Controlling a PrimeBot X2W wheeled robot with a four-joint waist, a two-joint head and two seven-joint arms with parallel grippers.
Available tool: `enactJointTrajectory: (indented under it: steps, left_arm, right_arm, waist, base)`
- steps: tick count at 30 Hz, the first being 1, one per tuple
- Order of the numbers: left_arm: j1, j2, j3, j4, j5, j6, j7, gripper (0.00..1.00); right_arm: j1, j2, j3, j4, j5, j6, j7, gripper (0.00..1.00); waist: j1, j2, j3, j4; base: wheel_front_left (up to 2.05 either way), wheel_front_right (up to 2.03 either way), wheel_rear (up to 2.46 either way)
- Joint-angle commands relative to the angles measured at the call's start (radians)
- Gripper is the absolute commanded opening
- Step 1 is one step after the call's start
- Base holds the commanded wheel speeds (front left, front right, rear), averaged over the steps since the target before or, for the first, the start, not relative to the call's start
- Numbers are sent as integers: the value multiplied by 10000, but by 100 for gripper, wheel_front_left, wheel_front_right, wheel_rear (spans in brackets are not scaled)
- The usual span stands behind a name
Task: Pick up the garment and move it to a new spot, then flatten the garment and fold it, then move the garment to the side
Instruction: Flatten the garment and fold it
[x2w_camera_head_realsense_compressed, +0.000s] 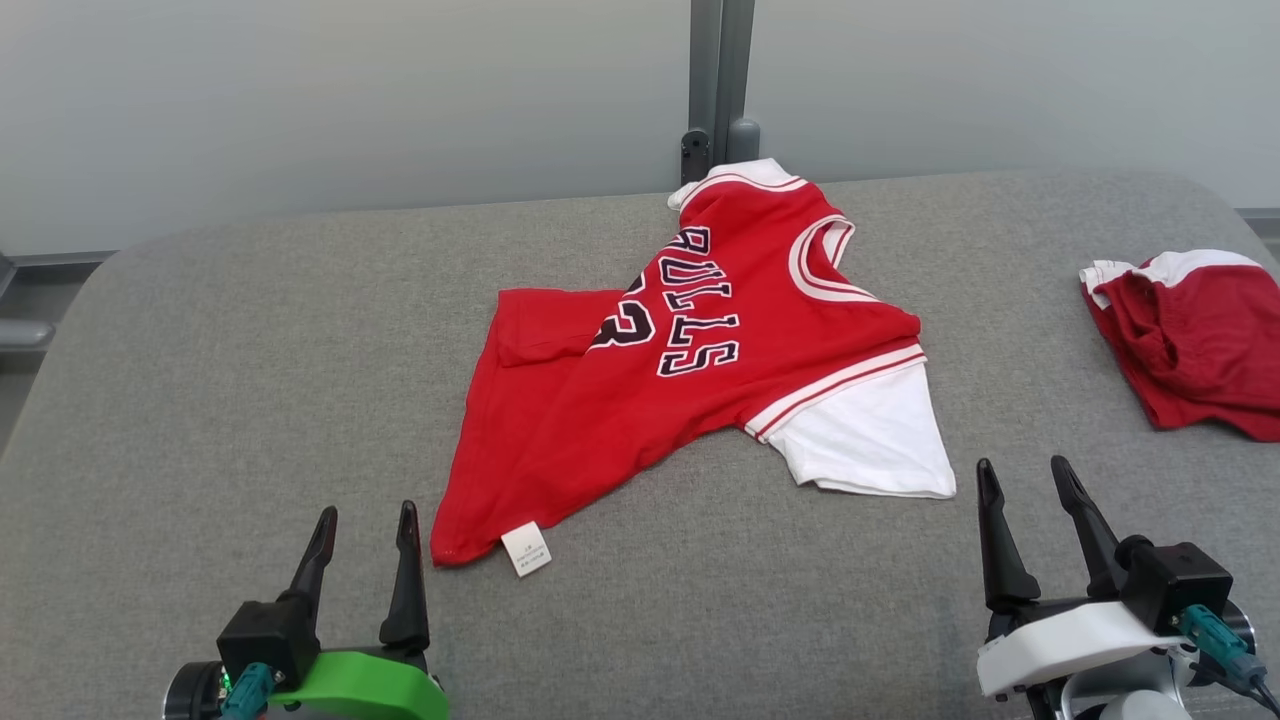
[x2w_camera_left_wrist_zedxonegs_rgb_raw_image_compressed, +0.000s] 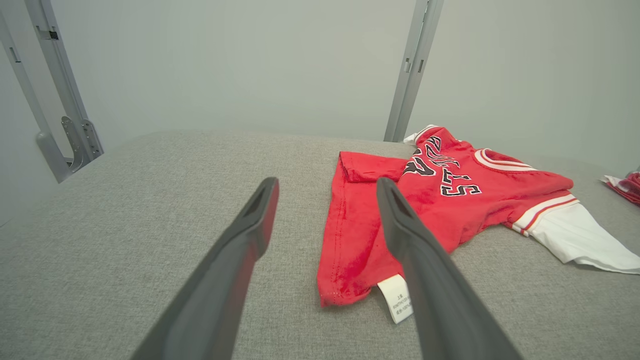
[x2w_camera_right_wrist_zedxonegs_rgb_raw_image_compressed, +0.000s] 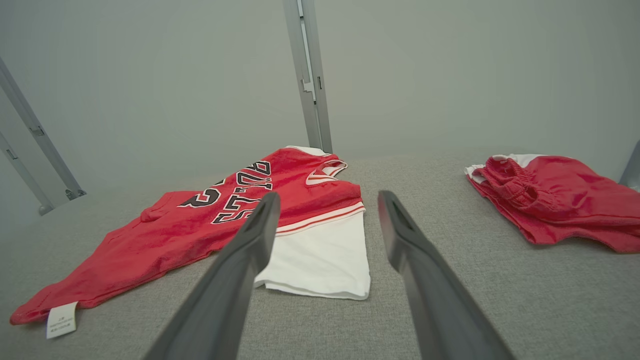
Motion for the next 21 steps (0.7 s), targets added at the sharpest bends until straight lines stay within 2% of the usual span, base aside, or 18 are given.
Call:
enactJointTrajectory:
  steps: [1,16,19,21]
  left_arm:
    - [50,19,51,11,113,-43,-17,100]
    - [78,19,60,-63,91,37,-16,100]
    - [54,19,33,-91,72,60,-16,100]
    - [21,19,-6,-128,25,93,-16,100]
  right_arm:
    - [-63,-6,1,27,84,-9,-36,100]
    - [-200,-5,-178,424,124,-9,-31,100]
    - [-355,-11,-335,713,232,-9,199,100]
    - [-640,-3,-510,1199,418,-8,718,100]
  waist:
    - [0,99,-2,3]
    - [0,99,53,66]
    - [0,99,113,75]
    - [0,99,227,97]
  base:
    - [0,0,0]
    - [0,0,0]
    - [0,0,0]
    - [0,0,0]
